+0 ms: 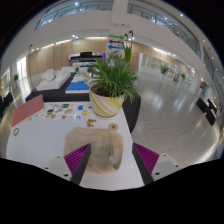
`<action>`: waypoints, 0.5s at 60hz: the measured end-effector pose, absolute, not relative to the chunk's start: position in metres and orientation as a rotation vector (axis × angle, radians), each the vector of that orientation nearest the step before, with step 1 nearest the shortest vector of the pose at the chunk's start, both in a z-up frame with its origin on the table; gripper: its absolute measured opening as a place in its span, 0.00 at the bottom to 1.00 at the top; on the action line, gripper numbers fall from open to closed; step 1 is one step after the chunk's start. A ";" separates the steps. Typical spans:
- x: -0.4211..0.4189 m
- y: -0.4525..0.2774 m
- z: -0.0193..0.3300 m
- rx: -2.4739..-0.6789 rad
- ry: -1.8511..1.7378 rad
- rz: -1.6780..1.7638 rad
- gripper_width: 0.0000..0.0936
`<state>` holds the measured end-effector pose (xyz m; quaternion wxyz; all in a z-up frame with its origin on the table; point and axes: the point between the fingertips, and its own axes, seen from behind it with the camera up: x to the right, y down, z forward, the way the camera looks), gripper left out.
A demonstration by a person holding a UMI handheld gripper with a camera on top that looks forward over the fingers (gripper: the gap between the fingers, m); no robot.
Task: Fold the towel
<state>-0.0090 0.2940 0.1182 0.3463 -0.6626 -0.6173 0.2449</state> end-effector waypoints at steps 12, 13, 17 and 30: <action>0.118 0.285 0.202 -1.742 -1.624 0.606 0.91; 0.126 0.284 0.205 -1.743 -1.619 0.601 0.91; 0.166 0.279 0.226 -1.746 -1.618 0.595 0.91; 0.236 0.255 0.243 -1.735 -1.645 0.642 0.91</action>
